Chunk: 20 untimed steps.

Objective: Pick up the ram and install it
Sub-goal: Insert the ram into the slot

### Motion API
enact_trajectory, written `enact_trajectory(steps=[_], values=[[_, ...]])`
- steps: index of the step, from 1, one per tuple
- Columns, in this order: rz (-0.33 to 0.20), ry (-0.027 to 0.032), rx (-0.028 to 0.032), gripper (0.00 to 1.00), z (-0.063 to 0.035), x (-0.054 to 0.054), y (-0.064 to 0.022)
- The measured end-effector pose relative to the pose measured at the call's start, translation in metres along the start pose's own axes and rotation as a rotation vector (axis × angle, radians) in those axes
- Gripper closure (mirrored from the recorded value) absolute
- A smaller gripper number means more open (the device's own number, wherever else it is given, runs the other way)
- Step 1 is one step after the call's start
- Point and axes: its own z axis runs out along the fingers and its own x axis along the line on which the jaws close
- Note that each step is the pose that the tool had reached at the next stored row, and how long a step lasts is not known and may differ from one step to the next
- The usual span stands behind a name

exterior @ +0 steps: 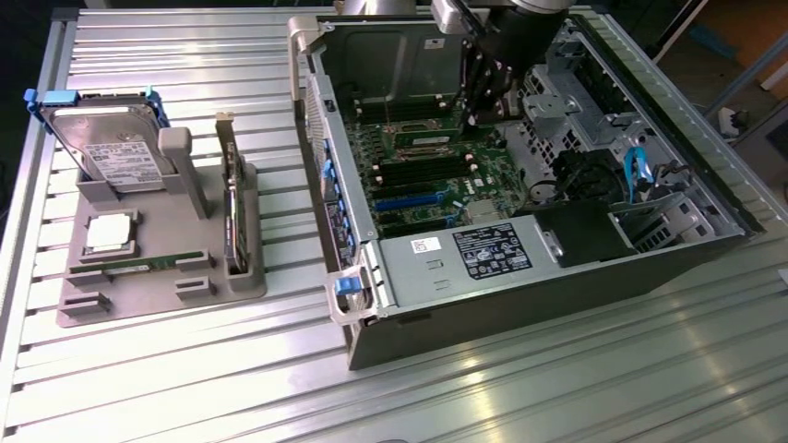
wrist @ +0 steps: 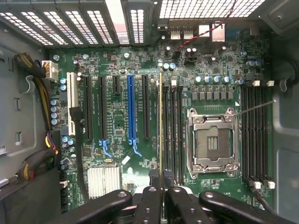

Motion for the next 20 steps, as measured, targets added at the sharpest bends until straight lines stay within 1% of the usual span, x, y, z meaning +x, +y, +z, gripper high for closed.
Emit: enact_trajectory(steps=[5, 9, 14, 20], values=[[0.000, -0.0003, 0.0001, 0.88, 0.0002, 0.000, -0.0001], [0.000, -0.0004, 0.0001, 0.88, 0.0001, 0.000, -0.0050], [0.000, -0.0005, 0.0002, 0.88, 0.0008, 0.000, -0.0051], [0.000, -0.0006, 0.0002, 0.88, 0.0118, 0.000, -0.0053]])
